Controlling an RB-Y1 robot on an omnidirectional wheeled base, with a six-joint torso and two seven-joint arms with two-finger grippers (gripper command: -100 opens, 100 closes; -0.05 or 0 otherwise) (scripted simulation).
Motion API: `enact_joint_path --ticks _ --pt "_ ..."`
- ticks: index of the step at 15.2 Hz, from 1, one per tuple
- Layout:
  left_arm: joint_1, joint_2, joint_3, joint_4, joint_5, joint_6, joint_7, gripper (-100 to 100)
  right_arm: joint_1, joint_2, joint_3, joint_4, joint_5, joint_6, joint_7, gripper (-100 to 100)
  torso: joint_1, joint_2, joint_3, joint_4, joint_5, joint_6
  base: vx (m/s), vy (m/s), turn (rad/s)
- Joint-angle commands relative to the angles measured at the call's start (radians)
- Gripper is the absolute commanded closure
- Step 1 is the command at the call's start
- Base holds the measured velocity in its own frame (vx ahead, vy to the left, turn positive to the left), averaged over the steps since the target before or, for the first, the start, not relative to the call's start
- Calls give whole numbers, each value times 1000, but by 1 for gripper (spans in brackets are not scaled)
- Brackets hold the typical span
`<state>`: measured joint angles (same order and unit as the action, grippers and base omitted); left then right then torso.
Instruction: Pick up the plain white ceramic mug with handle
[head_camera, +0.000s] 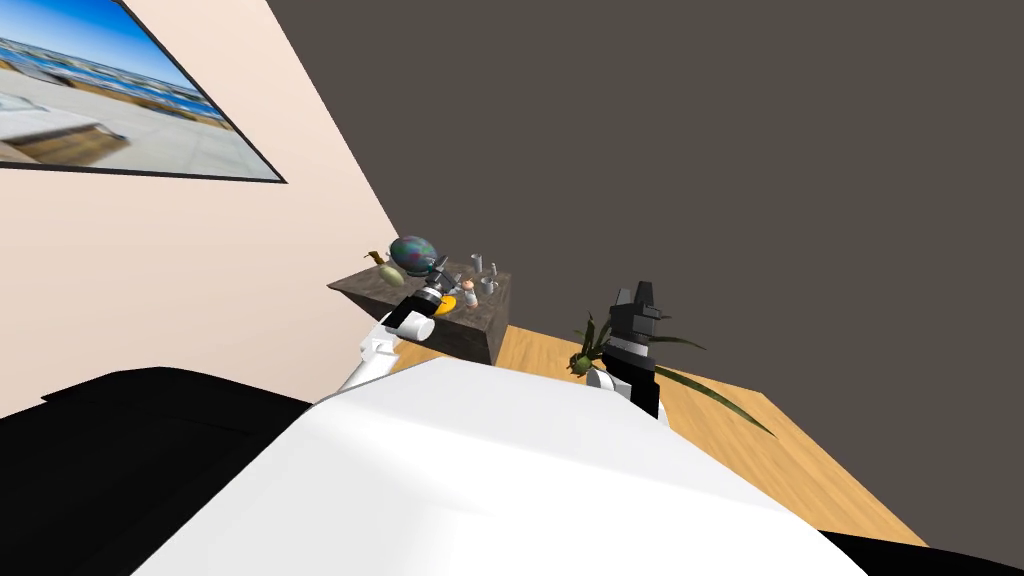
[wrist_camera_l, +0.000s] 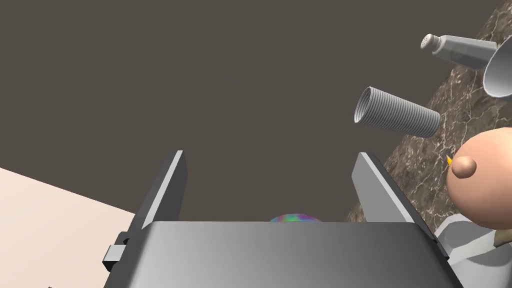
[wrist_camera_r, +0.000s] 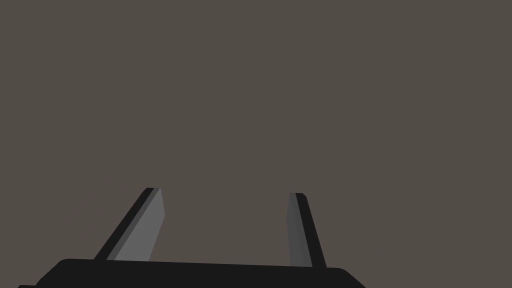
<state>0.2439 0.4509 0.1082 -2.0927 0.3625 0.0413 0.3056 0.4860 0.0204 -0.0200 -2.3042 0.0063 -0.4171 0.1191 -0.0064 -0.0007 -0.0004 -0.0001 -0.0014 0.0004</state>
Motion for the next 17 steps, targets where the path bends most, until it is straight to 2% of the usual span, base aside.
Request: enact_joint_path --ticks 1,3,4,6,7,8,10,11,12,15,16,17 --pt "-17 20 3 10 19 50 19 -100 0 0 0 0 0 0 0 0 0 0 0 0 0 0 8 -110 -43" --pt "-17 20 3 10 19 78 19 -100 0 0 0 0 0 0 0 0 0 0 0 0 0 0 10 -61 4" --pt "-43 55 10 25 48 112 46 -100 0 0 0 0 0 0 0 0 2 0 0 0 0 0 13 -66 -38" --pt "-43 55 10 25 48 150 46 -100 0 0 0 0 0 0 0 0 1 0 0 0 0 0 22 -72 -30" --pt "-43 55 10 25 48 152 46 -100 0 0 0 0 0 0 0 0 1 -1 0 0 0 0 18 -40 5" --pt "-69 88 16 41 78 189 74 -100 0 0 0 0 0 0 0 0 3 -1 0 0 0 0 28 -58 -37" --pt "-69 88 16 41 78 228 74 -100 0 0 0 0 0 0 0 0 2 -2 -1 0 0 0 34 -67 -30" --pt "-69 88 16 41 78 228 74 -100 0 0 0 0 0 0 0 0 2 -1 -1 0 0 0 19 -44 4" --pt "-94 122 23 58 108 264 103 -100 0 0 0 0 0 0 0 0 3 -1 -1 0 0 0 44 -70 -37" --pt "-94 122 23 58 108 306 103 -100 0 0 0 0 0 0 0 0 1 -2 -1 -1 0 0 28 -62 -17" --pt "-119 154 29 75 138 337 132 -100 0 0 0 0 0 0 0 0 3 -1 -1 0 0 0 27 -52 -40" --pt "-119 154 29 75 138 356 132 -100 0 0 0 0 0 0 0 0 3 -1 -1 0 1 0 38 -62 -43"
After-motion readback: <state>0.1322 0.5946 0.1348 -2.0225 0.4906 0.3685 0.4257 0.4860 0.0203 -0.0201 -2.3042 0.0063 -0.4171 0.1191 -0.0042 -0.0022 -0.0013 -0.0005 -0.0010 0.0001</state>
